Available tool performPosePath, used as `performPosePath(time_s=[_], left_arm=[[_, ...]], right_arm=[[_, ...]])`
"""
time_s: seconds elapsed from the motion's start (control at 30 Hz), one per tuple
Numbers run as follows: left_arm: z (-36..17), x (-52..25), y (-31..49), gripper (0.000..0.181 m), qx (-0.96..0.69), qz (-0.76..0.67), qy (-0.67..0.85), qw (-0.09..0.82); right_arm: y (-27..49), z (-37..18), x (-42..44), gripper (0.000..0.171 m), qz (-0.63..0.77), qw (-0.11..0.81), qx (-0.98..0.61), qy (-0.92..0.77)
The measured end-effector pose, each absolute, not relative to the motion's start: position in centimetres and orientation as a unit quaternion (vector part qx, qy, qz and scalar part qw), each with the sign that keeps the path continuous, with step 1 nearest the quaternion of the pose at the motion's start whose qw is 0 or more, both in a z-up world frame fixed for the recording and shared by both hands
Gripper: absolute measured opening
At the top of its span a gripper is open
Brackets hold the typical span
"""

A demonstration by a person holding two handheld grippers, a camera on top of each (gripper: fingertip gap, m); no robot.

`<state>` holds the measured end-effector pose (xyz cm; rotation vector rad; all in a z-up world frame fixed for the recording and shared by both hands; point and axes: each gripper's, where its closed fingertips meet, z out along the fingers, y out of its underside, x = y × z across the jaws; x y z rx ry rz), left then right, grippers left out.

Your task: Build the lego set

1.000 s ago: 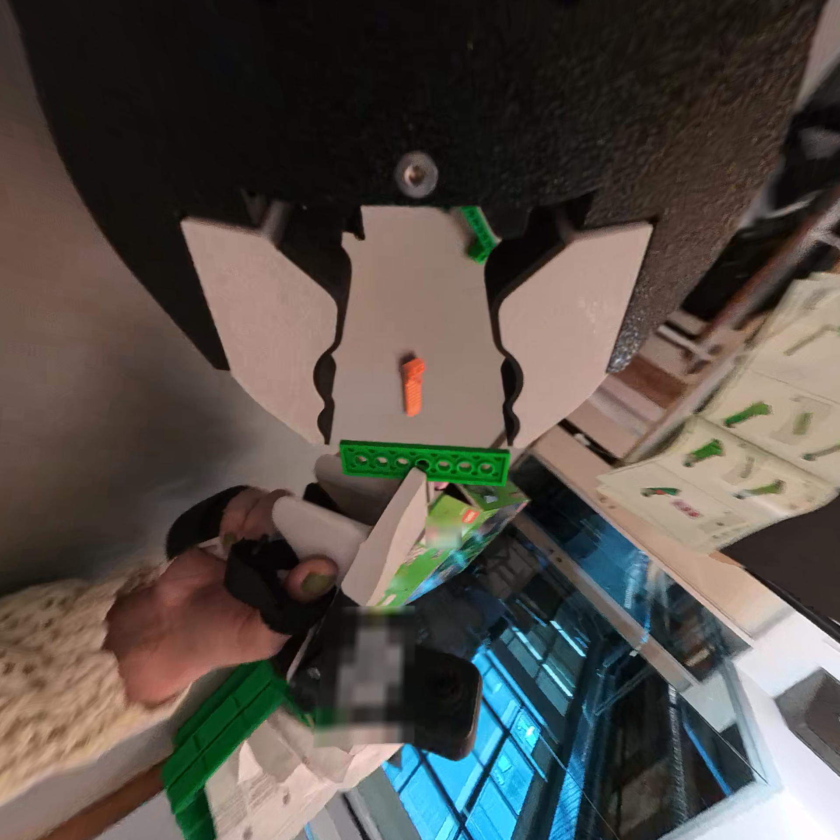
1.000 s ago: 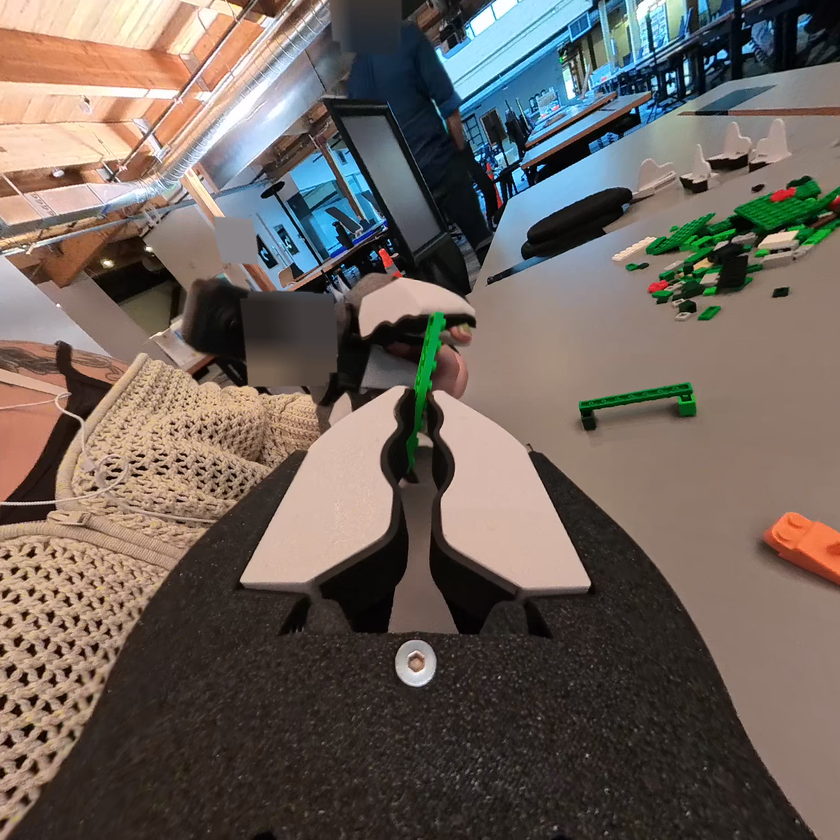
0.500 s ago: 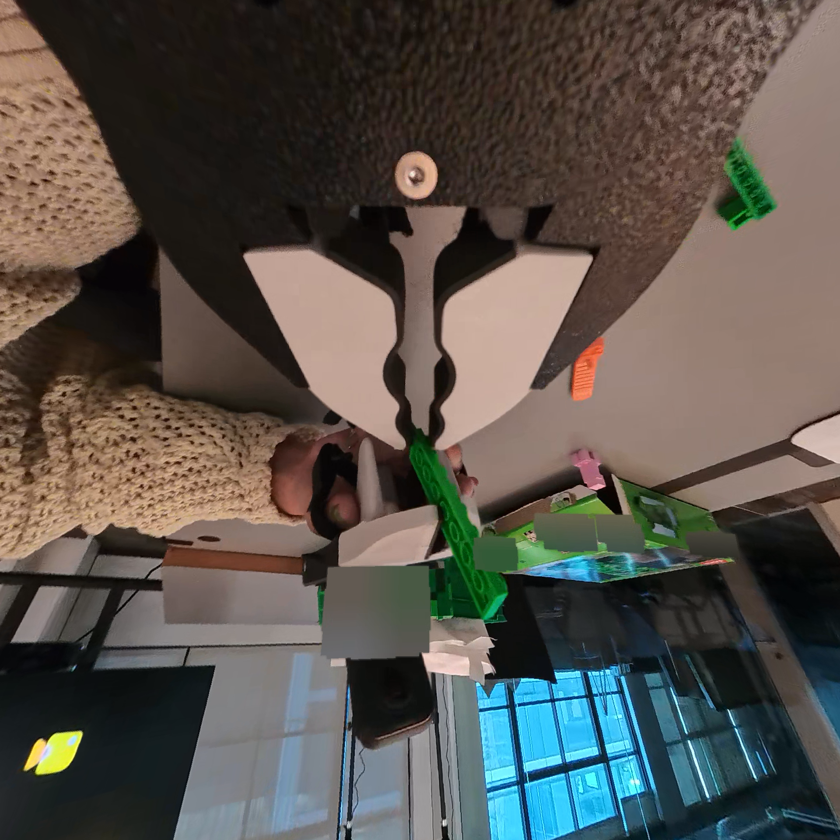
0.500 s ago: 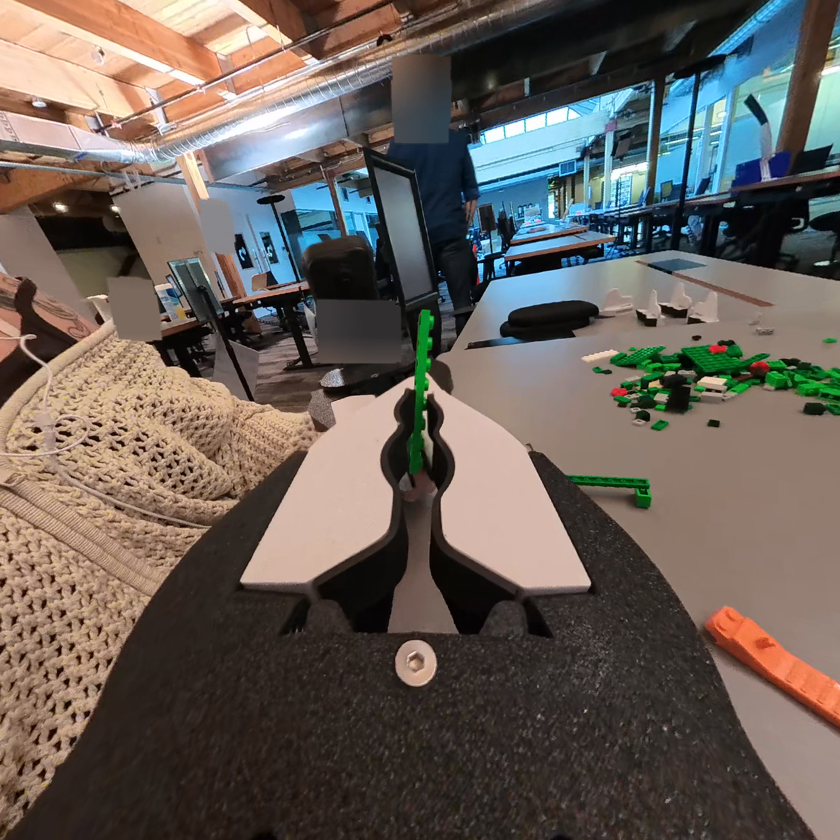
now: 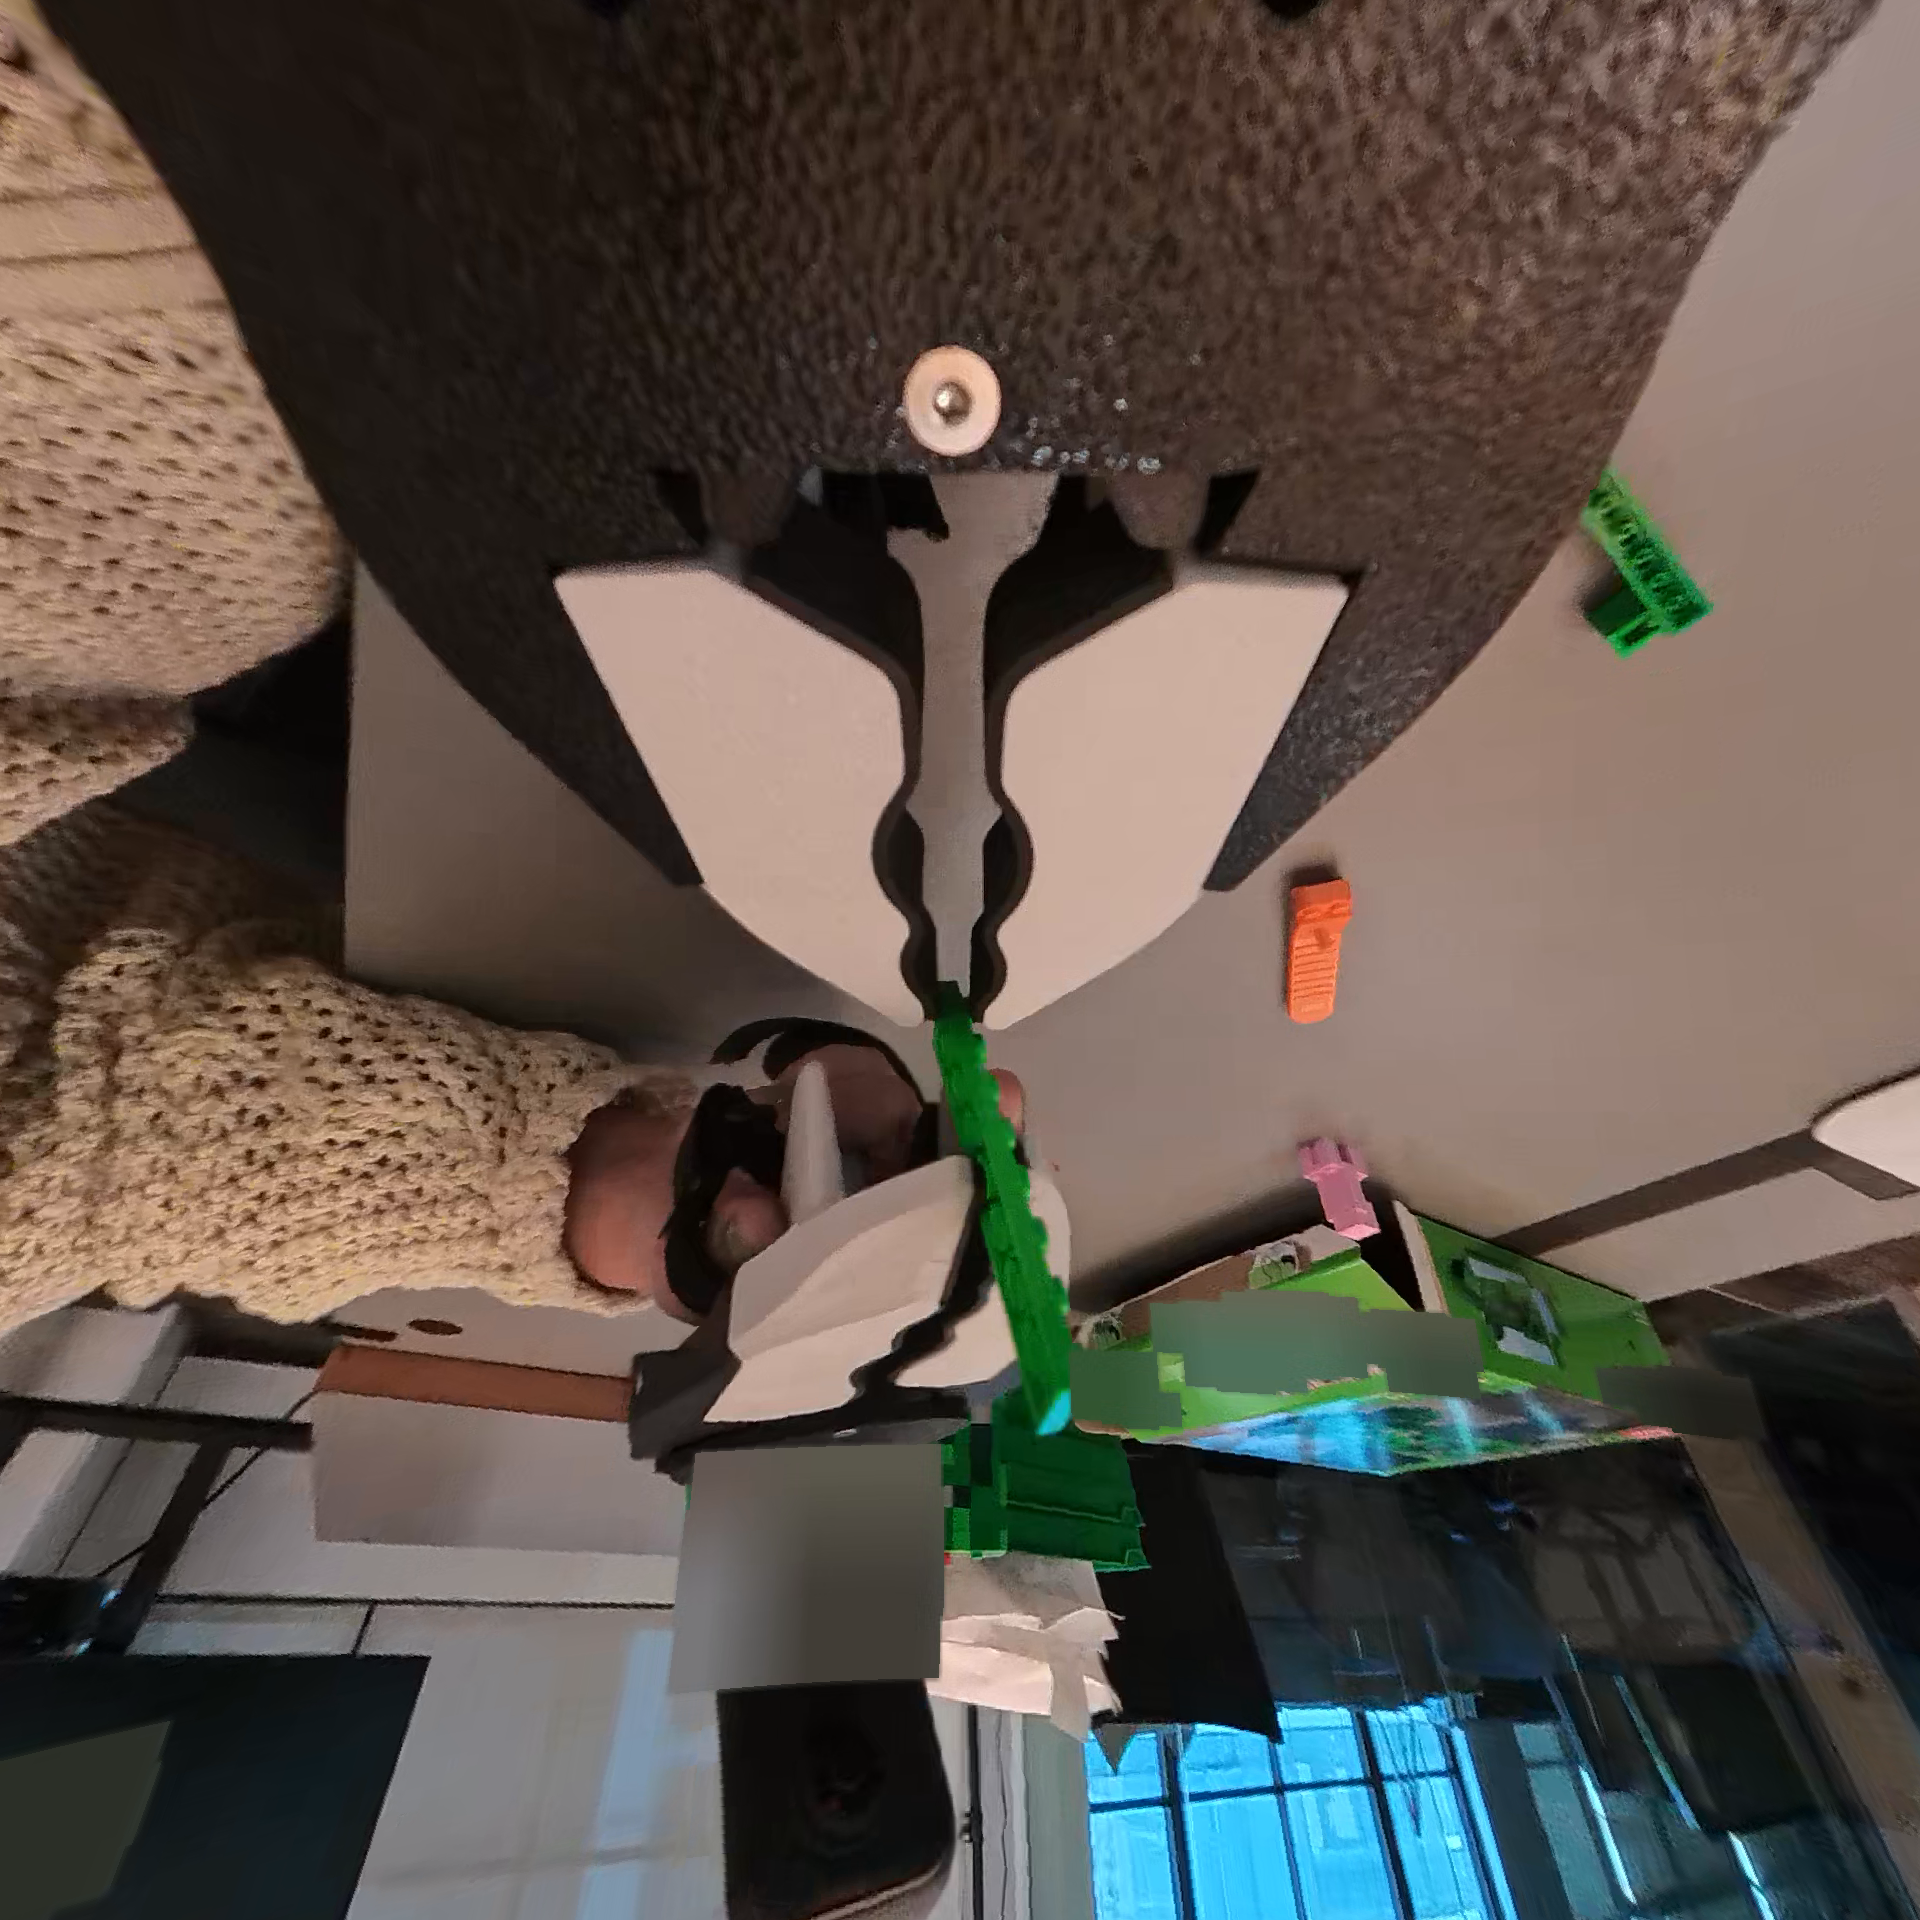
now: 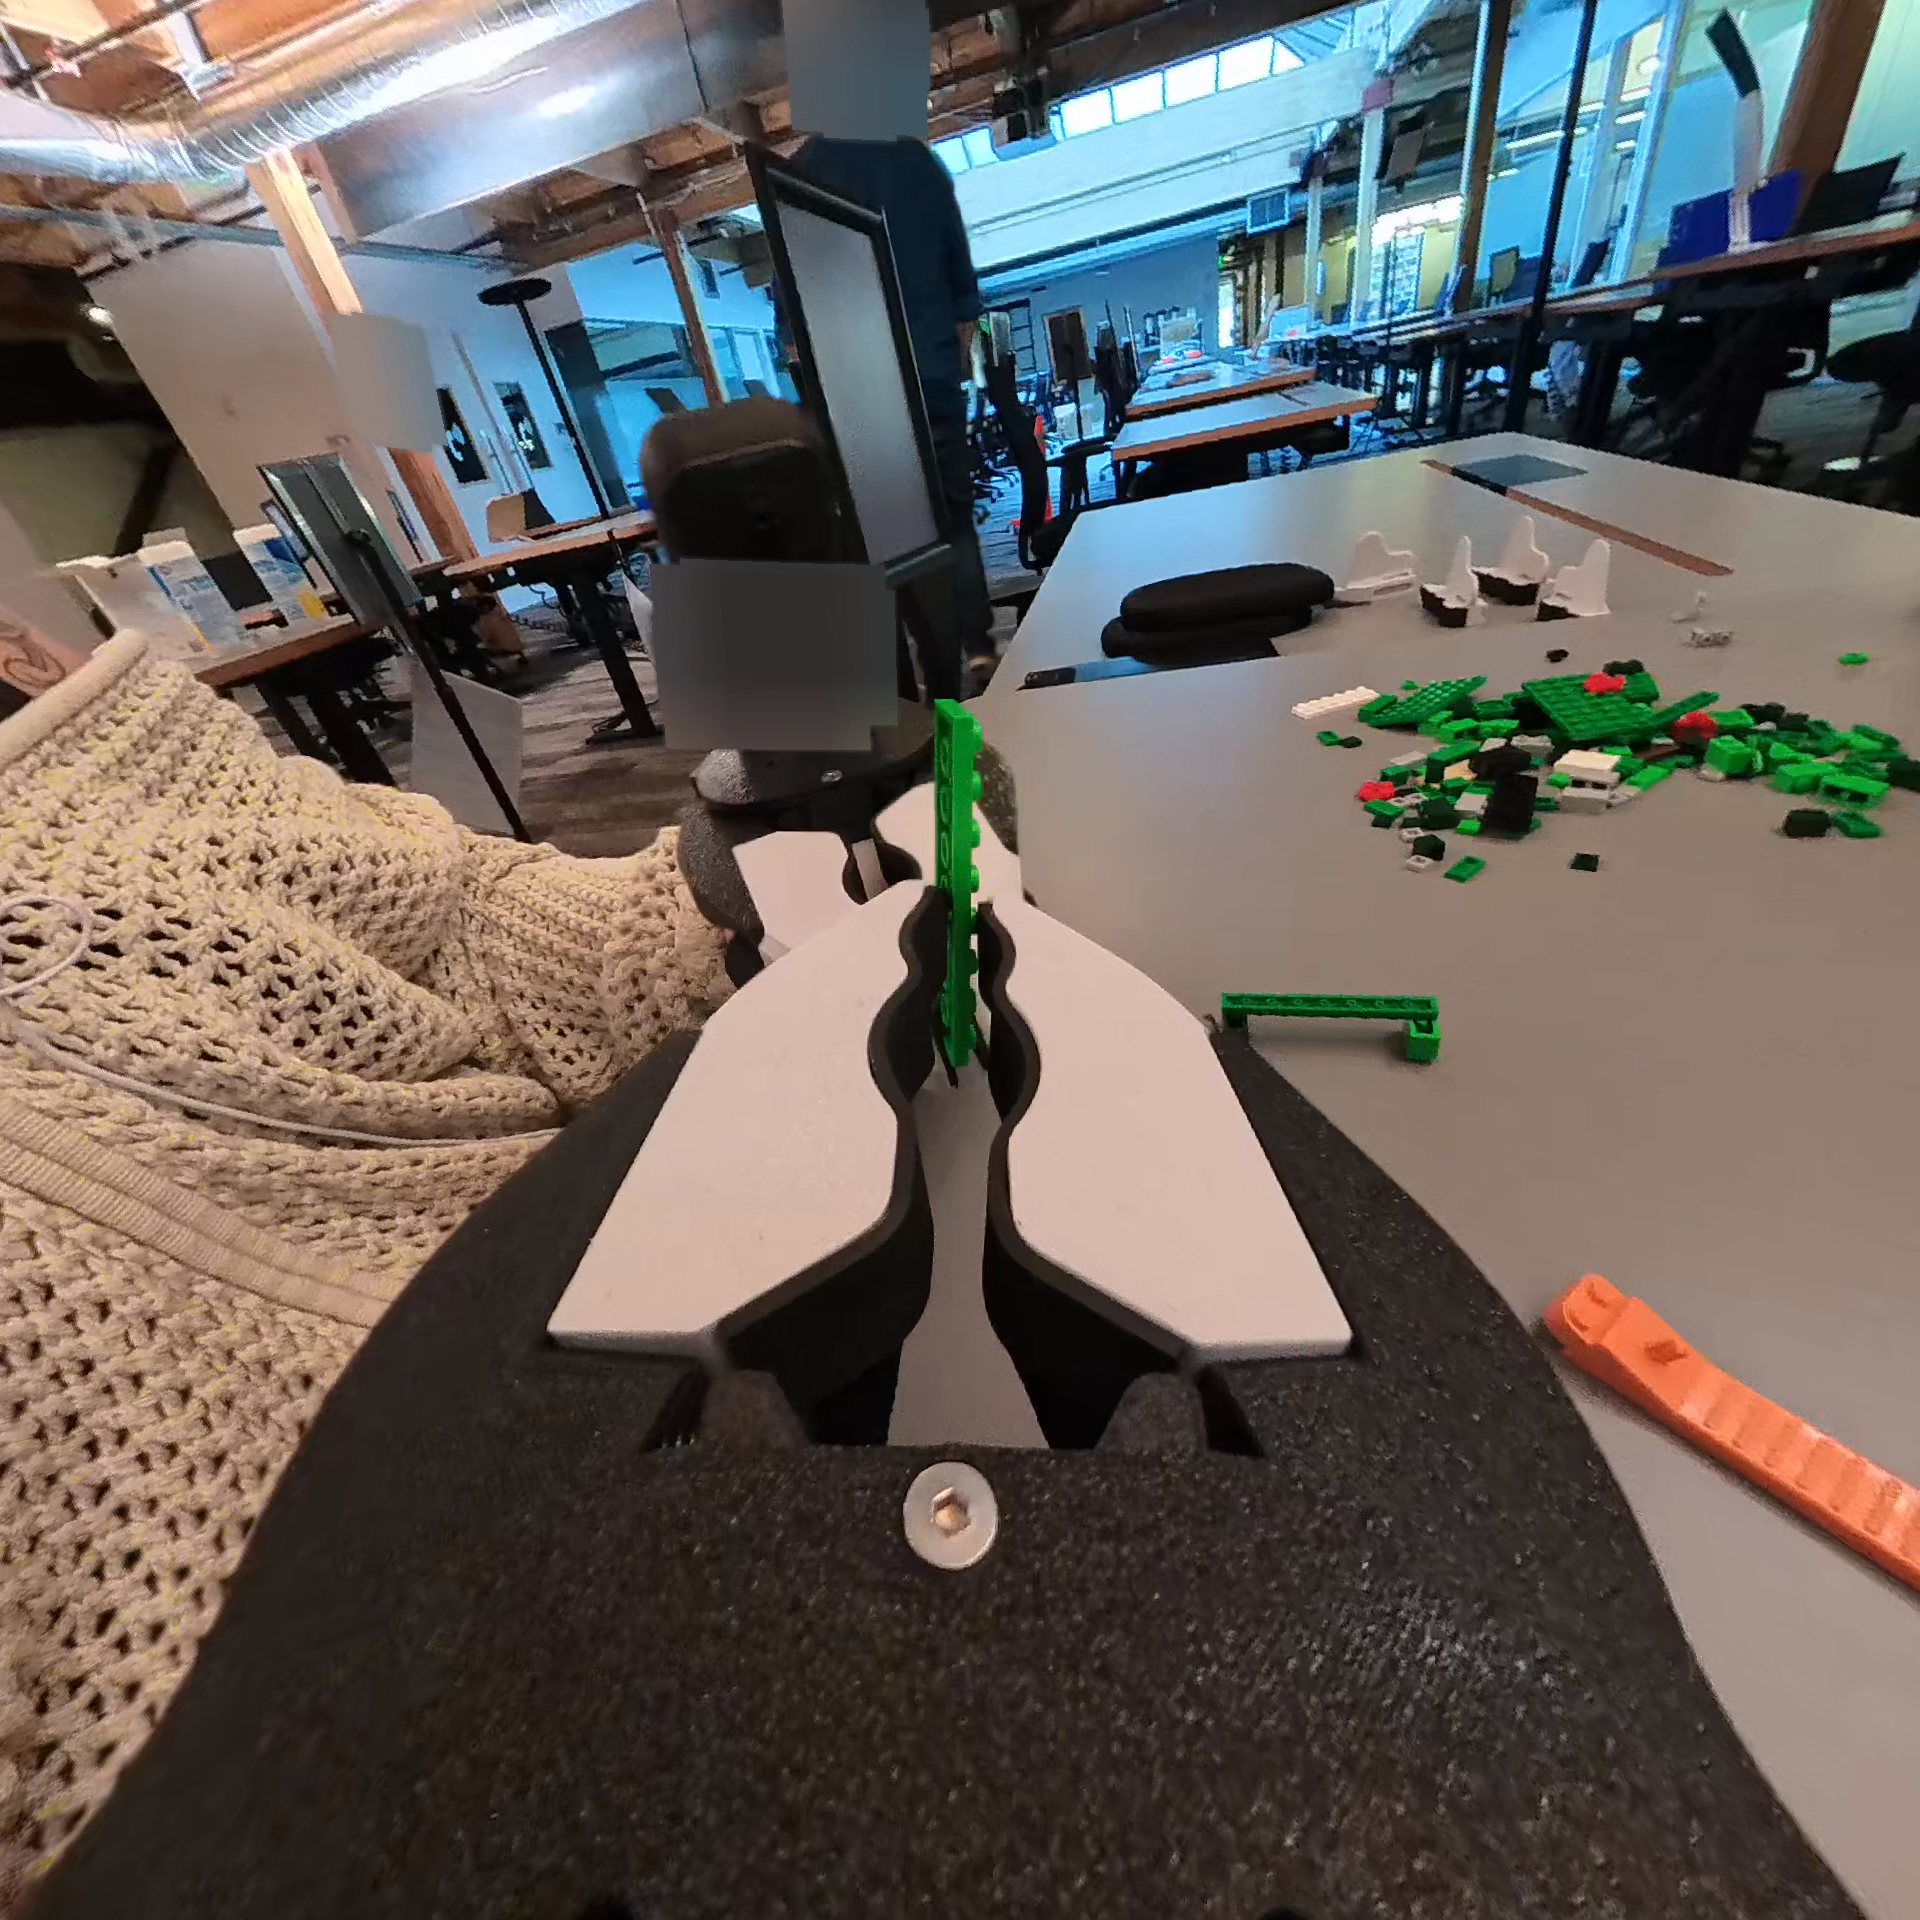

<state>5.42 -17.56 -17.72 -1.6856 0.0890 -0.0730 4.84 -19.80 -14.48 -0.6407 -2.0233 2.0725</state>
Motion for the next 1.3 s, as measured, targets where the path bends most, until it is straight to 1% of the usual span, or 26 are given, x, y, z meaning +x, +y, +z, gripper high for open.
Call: performPosePath(time_s=[0.1,0.13,0.23,0.3,0.37,0.47,0.6,0.7,0.73,0.8,0.9,0.97,1.03,1.1,1.3], left_arm=[[-17.8,4.9,-17.6,0.008,-0.745,0.048,0.059,0.663],[-17.8,4.5,-17.6,0.016,-0.742,0.087,0.064,0.661],[-17.5,3.4,-18.0,0.057,-0.730,0.214,0.100,0.641],[-17.3,3.2,-18.1,0.071,-0.718,0.291,0.144,0.616],[-16.7,3.6,-18.2,0.079,-0.693,0.344,0.184,0.606],[-16.2,4.1,-18.1,0.081,-0.679,0.368,0.214,0.598],[-16.7,4.0,-18.0,0.081,-0.678,0.392,0.246,0.571],[-17.2,3.7,-17.9,0.076,-0.681,0.406,0.258,0.552],[-17.1,3.6,-17.9,0.071,-0.677,0.415,0.259,0.550],[-17.1,3.6,-17.9,0.070,-0.674,0.420,0.267,0.546],[-17.2,3.5,-17.9,0.070,-0.684,0.404,0.265,0.547],[-17.4,3.4,-18.0,0.070,-0.693,0.389,0.266,0.545],[-17.7,3.4,-18.0,0.070,-0.702,0.375,0.268,0.542],[-17.9,3.5,-18.0,0.070,-0.706,0.370,0.271,0.539],[-18.1,3.5,-18.1,0.070,-0.717,0.345,0.269,0.543]], right_arm=[[-19.5,-14.7,4.4,0.004,0.695,0.080,-0.236,-0.675],[-19.4,-14.7,4.3,0.004,0.695,0.076,-0.244,-0.672],[-18.9,-14.6,4.0,0.004,0.702,0.044,-0.273,-0.656],[-19.0,-14.9,4.1,0.004,0.700,0.002,-0.287,-0.653],[-19.2,-15.6,3.9,0.004,0.689,-0.024,-0.305,-0.657],[-19.7,-16.6,4.0,0.004,0.670,-0.047,-0.309,-0.673],[-20.3,-16.8,4.6,0.004,0.666,-0.070,-0.304,-0.678],[-20.5,-16.6,4.8,0.004,0.670,-0.084,-0.300,-0.674],[-20.6,-16.7,4.9,0.004,0.669,-0.088,-0.299,-0.675],[-20.6,-16.8,5.0,0.005,0.668,-0.091,-0.297,-0.676],[-20.7,-16.9,4.7,0.005,0.669,-0.078,-0.297,-0.677],[-20.6,-17.1,4.5,0.010,0.659,-0.051,-0.300,-0.687],[-20.5,-17.2,4.5,0.009,0.654,-0.040,-0.298,-0.694],[-20.6,-17.3,4.5,0.006,0.650,-0.043,-0.300,-0.697],[-20.8,-17.5,4.6,0.006,0.646,-0.072,-0.315,-0.692]])
